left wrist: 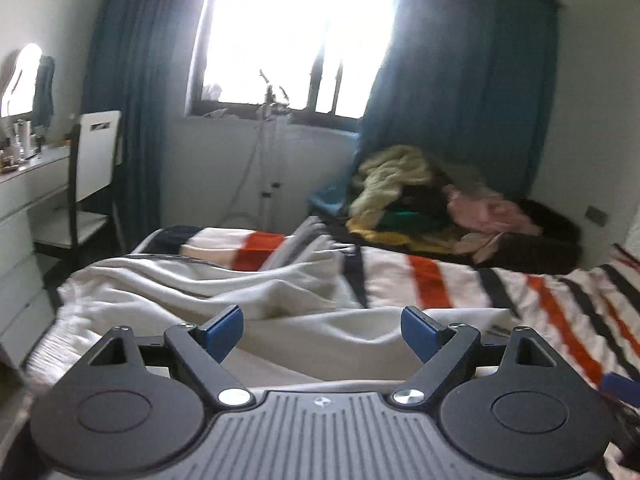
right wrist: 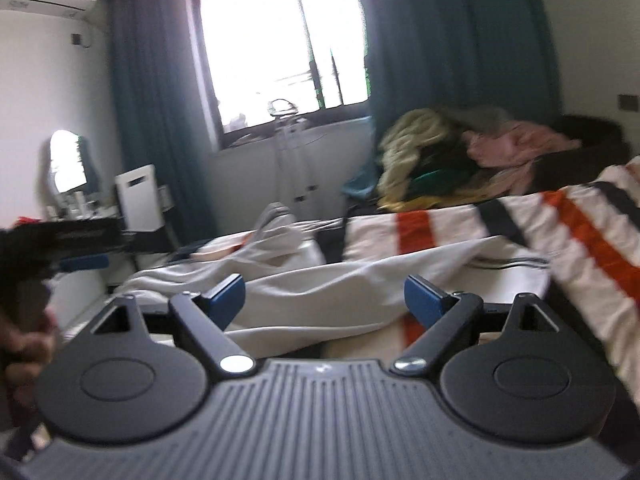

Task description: Fold clothes

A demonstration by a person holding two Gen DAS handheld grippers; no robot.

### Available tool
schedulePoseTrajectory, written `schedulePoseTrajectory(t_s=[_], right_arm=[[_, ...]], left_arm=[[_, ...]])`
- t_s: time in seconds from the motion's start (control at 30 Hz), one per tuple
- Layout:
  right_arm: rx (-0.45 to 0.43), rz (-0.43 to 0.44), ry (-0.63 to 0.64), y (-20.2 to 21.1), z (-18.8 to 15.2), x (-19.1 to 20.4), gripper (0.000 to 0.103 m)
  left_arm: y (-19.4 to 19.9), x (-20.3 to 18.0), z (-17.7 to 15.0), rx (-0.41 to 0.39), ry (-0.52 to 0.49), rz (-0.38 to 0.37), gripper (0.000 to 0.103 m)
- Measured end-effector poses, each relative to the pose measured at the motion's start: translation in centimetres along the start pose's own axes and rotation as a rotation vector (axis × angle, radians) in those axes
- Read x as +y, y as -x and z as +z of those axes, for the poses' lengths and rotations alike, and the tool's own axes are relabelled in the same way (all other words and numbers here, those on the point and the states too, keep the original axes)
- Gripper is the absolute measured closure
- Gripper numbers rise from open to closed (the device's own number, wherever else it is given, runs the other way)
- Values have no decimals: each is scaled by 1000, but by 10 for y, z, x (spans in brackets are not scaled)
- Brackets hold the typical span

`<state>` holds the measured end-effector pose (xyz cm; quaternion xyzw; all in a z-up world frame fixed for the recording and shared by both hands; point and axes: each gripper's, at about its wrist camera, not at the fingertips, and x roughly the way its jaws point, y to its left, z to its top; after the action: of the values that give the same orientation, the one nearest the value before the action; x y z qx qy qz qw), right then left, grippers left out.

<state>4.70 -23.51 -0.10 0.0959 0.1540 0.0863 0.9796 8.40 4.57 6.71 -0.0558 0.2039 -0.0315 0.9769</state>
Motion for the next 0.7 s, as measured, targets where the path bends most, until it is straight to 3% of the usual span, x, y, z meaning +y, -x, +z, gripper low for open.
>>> schedulePoseTrajectory(t_s=[0.13, 0.27, 0.4, 0.5, 0.7], right_arm=[[-26, -50, -16, -2, -14, -29, 15], [-49, -77, -47, -9, -32, -48, 15], [-35, -102, -91, -9, -45, -61, 15], [-23, -103, -97, -12, -47, -60, 15], [-26, -136, -23, -16, -55, -46, 15]], left_arm=[[3, -38, -37, -30, -33, -37, 15], [-10, -44, -73, -27, -45, -43, 15], [-32, -36, -102, 26, -58, -19, 15], [-46, -27, -112, 67, -57, 11, 15], [-48, -13, -116, 66, -39, 18, 15]])
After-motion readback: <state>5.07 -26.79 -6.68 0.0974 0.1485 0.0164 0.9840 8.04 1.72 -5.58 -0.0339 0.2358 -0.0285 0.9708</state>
